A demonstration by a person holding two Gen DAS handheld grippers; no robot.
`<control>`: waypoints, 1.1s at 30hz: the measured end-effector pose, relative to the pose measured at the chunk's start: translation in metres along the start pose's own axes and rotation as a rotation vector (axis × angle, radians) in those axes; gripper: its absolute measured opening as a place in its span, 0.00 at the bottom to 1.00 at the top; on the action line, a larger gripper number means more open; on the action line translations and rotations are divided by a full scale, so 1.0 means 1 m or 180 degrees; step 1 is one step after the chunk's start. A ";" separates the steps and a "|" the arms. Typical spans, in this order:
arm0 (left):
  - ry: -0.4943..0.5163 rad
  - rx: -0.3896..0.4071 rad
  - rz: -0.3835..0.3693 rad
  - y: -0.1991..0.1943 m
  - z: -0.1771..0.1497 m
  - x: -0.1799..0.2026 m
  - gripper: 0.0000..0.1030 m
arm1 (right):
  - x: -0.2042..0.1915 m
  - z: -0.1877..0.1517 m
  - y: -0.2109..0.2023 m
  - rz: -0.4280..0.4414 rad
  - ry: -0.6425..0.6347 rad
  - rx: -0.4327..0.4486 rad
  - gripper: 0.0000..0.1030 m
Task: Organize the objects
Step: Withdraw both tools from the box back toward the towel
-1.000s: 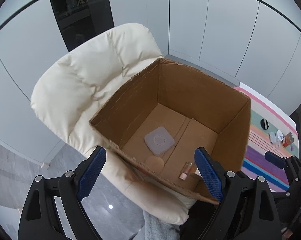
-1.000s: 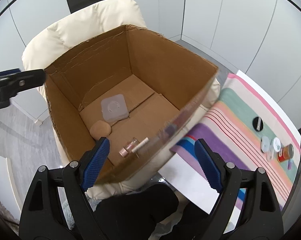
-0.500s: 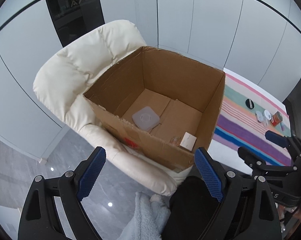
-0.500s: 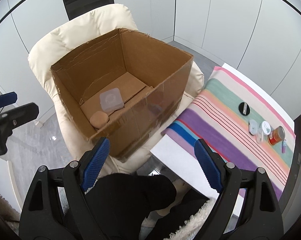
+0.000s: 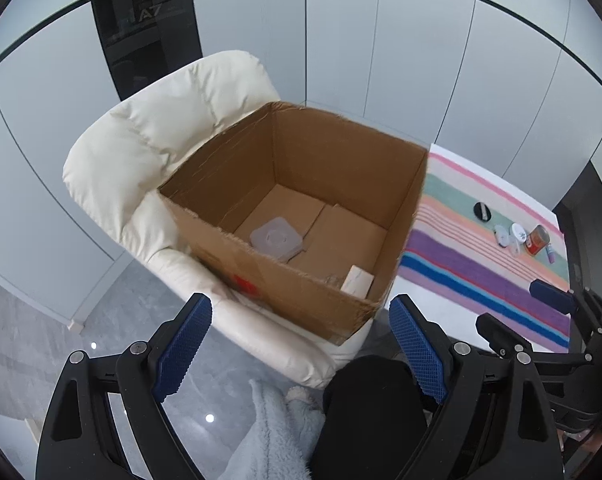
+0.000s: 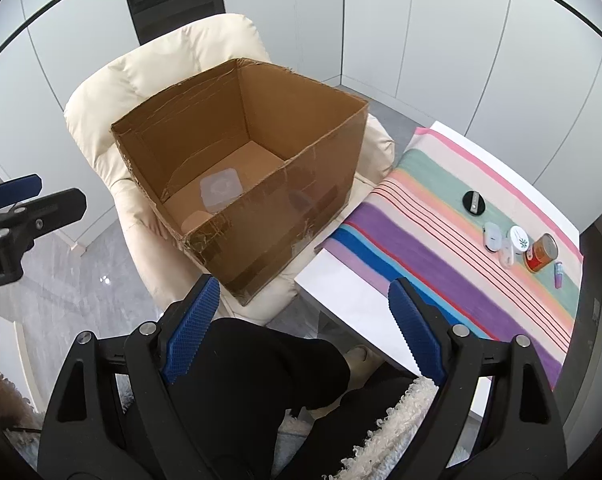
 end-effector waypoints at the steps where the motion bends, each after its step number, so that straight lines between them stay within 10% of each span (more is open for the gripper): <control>1: 0.0013 0.0008 -0.0009 0.001 0.001 0.002 0.89 | 0.004 -0.001 -0.001 -0.0024 0.0023 0.0007 0.86; 33: 0.0881 -0.0408 -0.0918 0.040 -0.005 0.199 0.89 | 0.169 -0.066 -0.051 -0.0819 0.0928 -0.0029 0.86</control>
Point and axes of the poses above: each gripper's, at about its wrist camera, not at the fingertips, and y roughly the way its jaws point, x to its right, z to its top, the point moved 6 cm from there along y, roughly the way its jaws point, and after that the axes turned 14 degrees about x, right-handed, at the moved point
